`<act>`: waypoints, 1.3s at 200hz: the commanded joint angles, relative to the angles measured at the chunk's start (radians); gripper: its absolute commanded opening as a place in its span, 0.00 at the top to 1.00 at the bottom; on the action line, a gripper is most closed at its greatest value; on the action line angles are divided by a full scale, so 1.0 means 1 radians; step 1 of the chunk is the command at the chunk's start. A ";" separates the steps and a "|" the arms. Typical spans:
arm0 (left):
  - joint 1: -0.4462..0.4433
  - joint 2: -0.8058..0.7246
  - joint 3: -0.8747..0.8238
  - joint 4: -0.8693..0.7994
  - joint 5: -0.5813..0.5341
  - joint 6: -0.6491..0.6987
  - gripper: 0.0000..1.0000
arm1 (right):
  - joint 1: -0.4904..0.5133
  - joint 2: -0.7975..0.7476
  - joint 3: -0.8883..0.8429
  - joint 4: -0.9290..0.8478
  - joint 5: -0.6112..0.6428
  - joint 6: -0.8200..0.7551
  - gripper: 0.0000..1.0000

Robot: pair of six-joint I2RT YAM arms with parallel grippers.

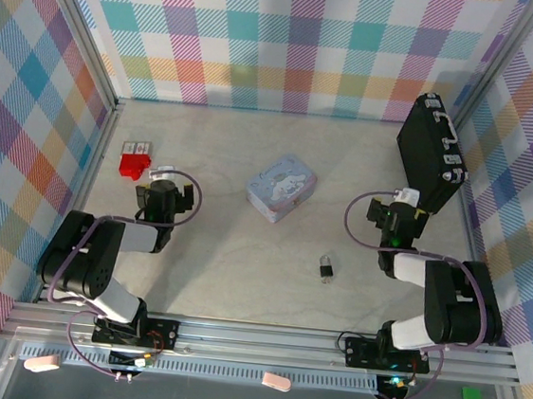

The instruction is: Unlock the padlock with the key

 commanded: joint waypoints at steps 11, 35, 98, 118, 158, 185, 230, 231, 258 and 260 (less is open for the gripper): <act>0.030 0.008 0.013 0.057 0.102 -0.031 0.00 | -0.001 0.012 -0.017 0.116 -0.154 -0.004 0.00; 0.030 0.009 0.012 0.062 0.101 -0.028 0.00 | -0.028 0.045 0.003 0.105 -0.274 -0.018 0.01; 0.021 0.039 -0.041 0.180 0.058 -0.033 0.00 | -0.061 0.084 -0.009 0.158 -0.291 0.006 0.01; 0.022 0.041 -0.043 0.187 0.059 -0.032 0.00 | -0.057 0.081 -0.011 0.159 -0.281 0.006 0.01; 0.022 0.042 -0.045 0.192 0.060 -0.032 0.00 | -0.057 0.081 -0.008 0.154 -0.285 0.005 0.01; 0.022 0.042 -0.044 0.193 0.059 -0.031 0.00 | -0.057 0.083 -0.008 0.153 -0.286 0.005 0.01; 0.021 0.042 -0.045 0.194 0.059 -0.030 0.00 | -0.057 0.083 -0.008 0.153 -0.287 0.004 0.01; 0.022 0.042 -0.045 0.194 0.059 -0.030 0.00 | -0.058 0.082 -0.008 0.153 -0.286 0.005 0.01; 0.022 0.041 -0.044 0.194 0.059 -0.030 0.00 | -0.057 0.082 -0.008 0.153 -0.287 0.005 0.01; 0.022 0.041 -0.044 0.194 0.059 -0.031 0.00 | -0.057 0.082 -0.008 0.153 -0.287 0.005 0.01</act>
